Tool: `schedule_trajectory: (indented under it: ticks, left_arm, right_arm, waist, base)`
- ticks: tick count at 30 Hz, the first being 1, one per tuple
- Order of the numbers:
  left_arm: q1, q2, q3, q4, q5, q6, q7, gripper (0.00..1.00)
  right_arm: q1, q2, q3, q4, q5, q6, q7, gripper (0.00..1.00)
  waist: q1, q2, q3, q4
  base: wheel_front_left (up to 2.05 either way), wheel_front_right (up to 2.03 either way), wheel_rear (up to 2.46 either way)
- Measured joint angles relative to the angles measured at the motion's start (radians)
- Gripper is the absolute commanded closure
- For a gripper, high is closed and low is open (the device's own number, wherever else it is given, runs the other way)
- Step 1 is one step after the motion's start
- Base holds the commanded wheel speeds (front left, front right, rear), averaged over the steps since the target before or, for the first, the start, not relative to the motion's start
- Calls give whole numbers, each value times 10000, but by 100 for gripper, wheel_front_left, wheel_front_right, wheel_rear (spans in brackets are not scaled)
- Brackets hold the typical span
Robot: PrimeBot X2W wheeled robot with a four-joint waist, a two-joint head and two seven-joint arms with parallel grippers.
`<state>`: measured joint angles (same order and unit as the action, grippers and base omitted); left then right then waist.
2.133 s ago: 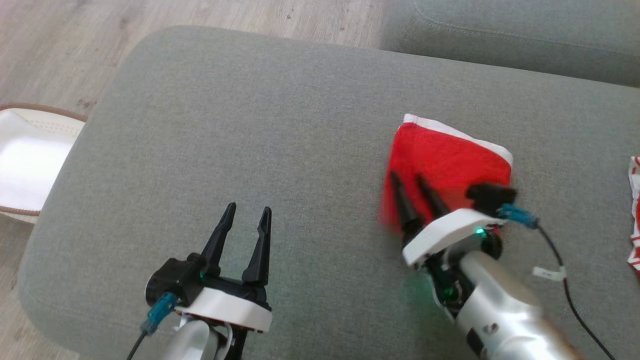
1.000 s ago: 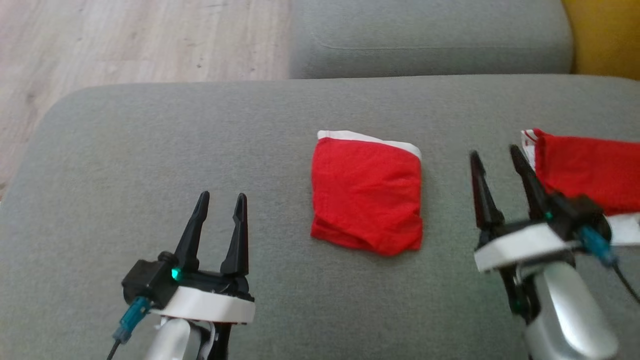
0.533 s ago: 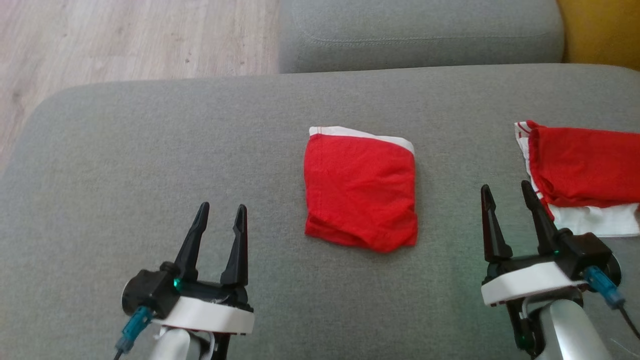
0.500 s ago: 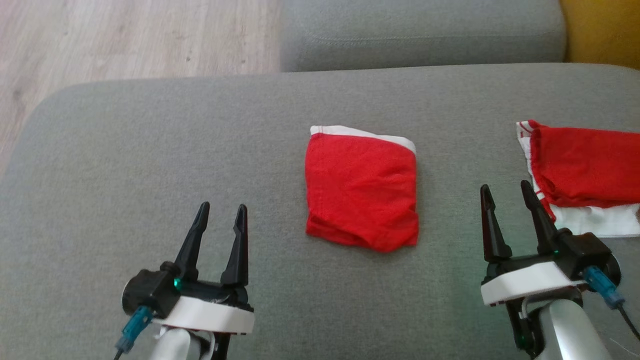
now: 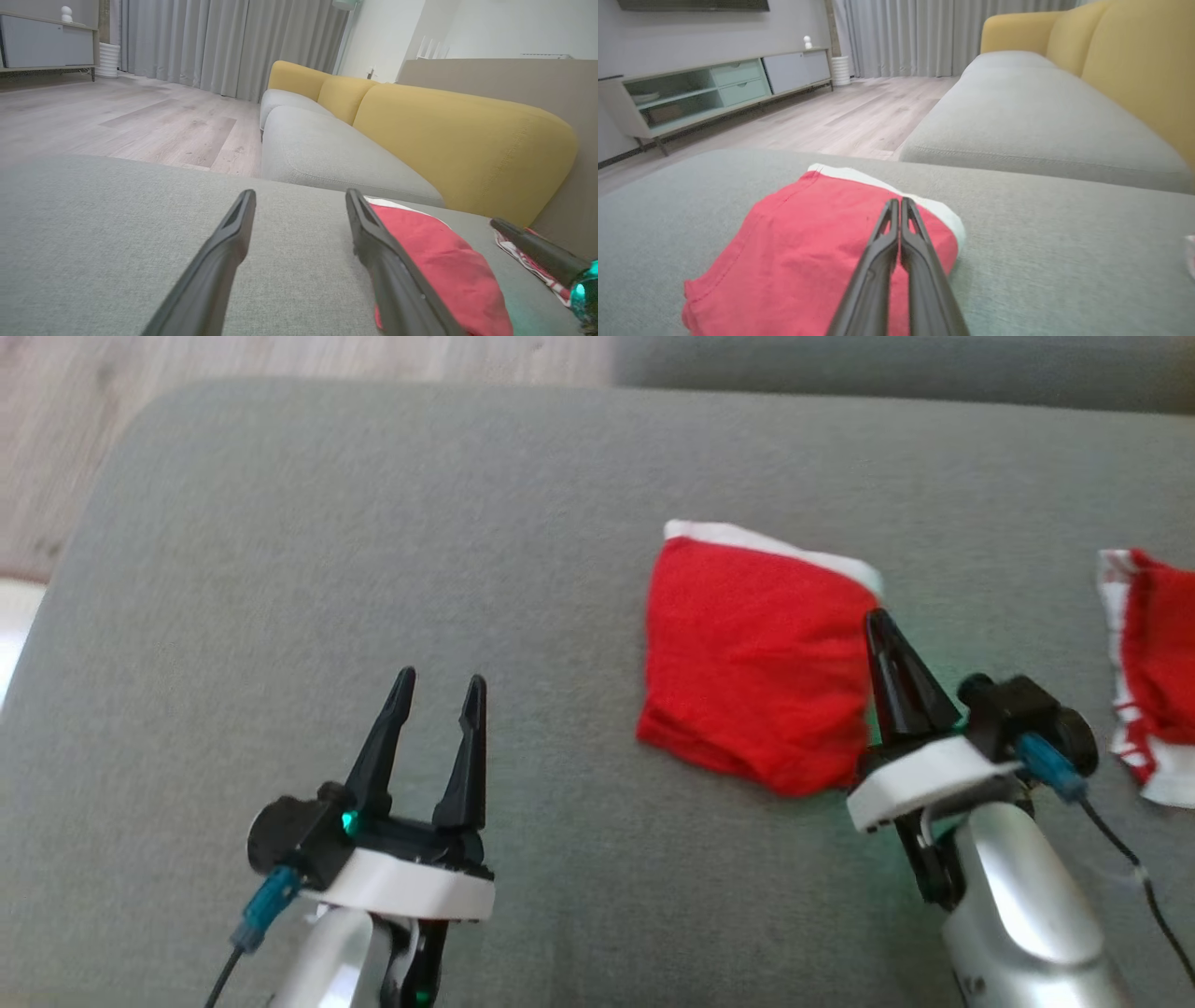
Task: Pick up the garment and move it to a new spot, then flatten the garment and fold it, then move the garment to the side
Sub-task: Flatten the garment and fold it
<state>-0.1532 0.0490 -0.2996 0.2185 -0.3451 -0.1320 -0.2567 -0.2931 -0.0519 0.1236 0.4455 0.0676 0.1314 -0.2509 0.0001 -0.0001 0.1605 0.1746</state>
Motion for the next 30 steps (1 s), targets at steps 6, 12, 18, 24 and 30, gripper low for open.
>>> schedule_trajectory:
  ticks: [6, 12, 18, 24, 30]
  left_arm:
    - [-341, -8, -249, 33, -98, -2, 0, 0]
    - [-542, -19, -253, 52, -163, -2, 0, 0]
    - [-537, -21, -259, 161, -165, -2, 0, 0]
    - [-519, -21, -462, 226, -267, -2, 0, 0]
    - [-523, -25, -635, 244, -349, -2, 0, 0]
  right_arm:
    - [-1277, -12, -236, 2763, -587, 0, 268, 100]
    - [-2307, -15, -1047, 4506, -1450, 0, 303, 100]
    - [-2527, -27, -1057, 4752, -1179, 0, 31, 100]
    - [-2477, -67, 211, 3227, -155, 0, 2, 100]
    - [-2614, -71, 949, 4295, 190, 0, 44, 100]
  waist:
    - [1, 0, 594, 575]
    - [0, 0, 857, 973]
    - [0, 0, 603, 1017]
    - [-1, 0, 398, 1150]
    - [-1, 0, 490, 1452]
  base:
    - [0, 0, 0]
    - [0, 0, 0]
    - [0, 0, 0]
    - [0, 0, 0]
    - [0, 0, 0]
